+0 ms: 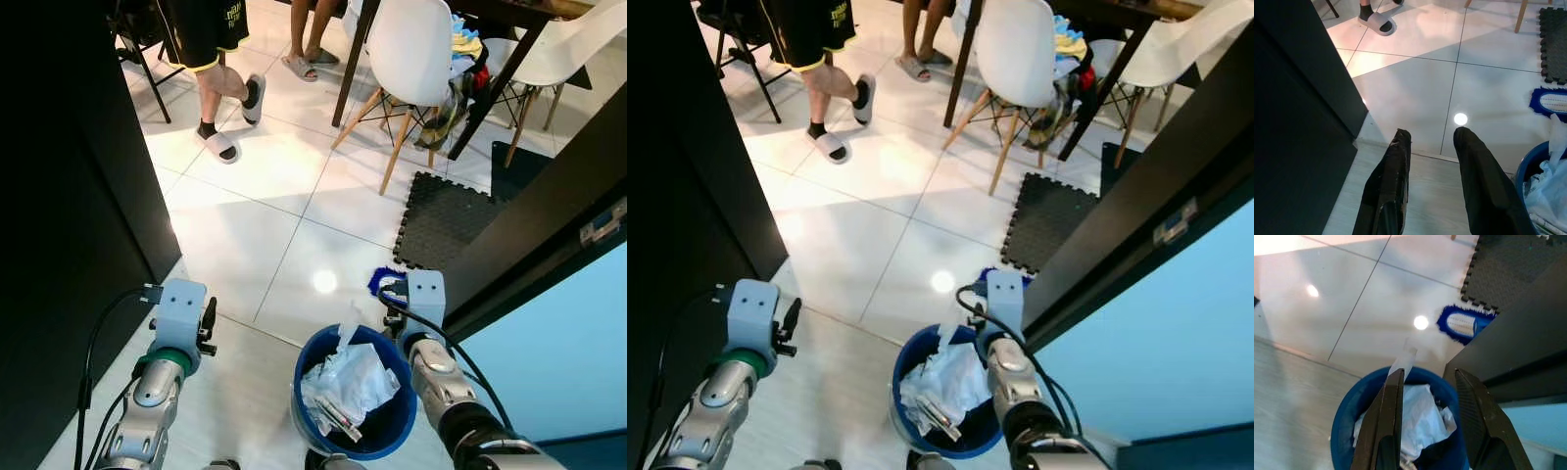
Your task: Clean up the room
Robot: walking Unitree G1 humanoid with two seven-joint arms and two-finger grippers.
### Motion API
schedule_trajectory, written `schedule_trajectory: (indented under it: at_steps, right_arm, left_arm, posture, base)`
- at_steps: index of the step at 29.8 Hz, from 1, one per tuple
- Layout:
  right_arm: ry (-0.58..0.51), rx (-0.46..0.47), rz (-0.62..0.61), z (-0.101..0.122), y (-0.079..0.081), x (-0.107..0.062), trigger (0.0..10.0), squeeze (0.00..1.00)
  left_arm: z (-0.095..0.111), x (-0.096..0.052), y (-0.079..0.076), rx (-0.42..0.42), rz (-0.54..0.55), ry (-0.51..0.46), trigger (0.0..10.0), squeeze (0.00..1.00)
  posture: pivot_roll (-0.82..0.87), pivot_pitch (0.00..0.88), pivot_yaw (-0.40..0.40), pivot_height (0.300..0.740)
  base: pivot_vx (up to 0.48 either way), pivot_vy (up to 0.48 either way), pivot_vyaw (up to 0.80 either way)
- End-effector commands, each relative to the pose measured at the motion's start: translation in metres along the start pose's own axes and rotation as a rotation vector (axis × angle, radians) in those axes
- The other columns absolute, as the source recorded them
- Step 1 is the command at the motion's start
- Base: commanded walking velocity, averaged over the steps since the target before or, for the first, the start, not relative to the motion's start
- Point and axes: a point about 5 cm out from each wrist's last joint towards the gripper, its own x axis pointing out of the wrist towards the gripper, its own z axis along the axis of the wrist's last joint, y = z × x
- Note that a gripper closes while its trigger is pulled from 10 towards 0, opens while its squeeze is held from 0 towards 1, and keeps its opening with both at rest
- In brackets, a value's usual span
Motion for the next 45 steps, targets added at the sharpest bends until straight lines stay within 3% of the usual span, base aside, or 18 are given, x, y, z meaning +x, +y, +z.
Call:
schedule_trajectory:
  at_steps: [1, 2, 11, 13, 15, 38, 45]
  right_arm:
    - [0.03, 0.009, -0.016, -0.01, -0.003, -0.003, 10.0, 0.0]
    - [0.04, 0.036, -0.015, -0.019, -0.001, -0.008, 10.0, 0.0]
    - [-0.001, 0.082, 0.036, -0.022, 0.008, -0.012, 10.0, 0.0]
    - [-0.082, 0.148, 0.095, -0.009, 0.02, -0.012, 10.0, 0.0]
    - [-0.101, 0.161, 0.107, -0.004, 0.023, -0.011, 10.0, 0.0]
    - [-0.097, 0.165, 0.112, -0.006, 0.023, -0.013, 10.0, 0.0]
    - [-0.098, 0.164, 0.116, -0.006, 0.022, -0.012, 10.0, 0.0]
  left_arm:
    - [-0.011, -0.003, -0.001, 0.003, 0.0, 0.046, 10.0, 0.0]
    - [-0.011, -0.002, -0.003, -0.006, 0.006, 0.05, 10.0, 0.0]
    - [-0.01, -0.001, -0.007, -0.017, 0.006, 0.043, 10.0, 0.0]
    - [-0.005, 0.004, -0.01, -0.064, 0.004, 0.027, 10.0, 0.0]
    - [-0.003, 0.005, -0.011, -0.082, 0.001, 0.023, 10.0, 0.0]
    - [-0.001, 0.006, -0.012, -0.084, -0.012, 0.011, 10.0, 0.0]
    - [0.0, 0.007, -0.011, -0.084, -0.012, 0.008, 10.0, 0.0]
  posture:
    - [0.09, 0.099, -0.016, 0.74]
    - [0.08, 0.061, -0.007, 0.74]
    - [0.08, 0.018, -0.007, 0.74]
    - [0.08, 0.0, -0.017, 0.74]
    - [0.08, 0.0, -0.018, 0.74]
    - [0.08, 0.0, -0.019, 0.74]
    - [0.08, 0.0, -0.022, 0.74]
  base:
    - [0.0, 0.0, 0.0]
    - [0.0, 0.0, 0.0]
    - [0.0, 0.0, 0.0]
    - [0.0, 0.0, 0.0]
    - [0.0, 0.0, 0.0]
    - [0.0, 0.0, 0.0]
    - [-0.253, 0.0, 0.0]
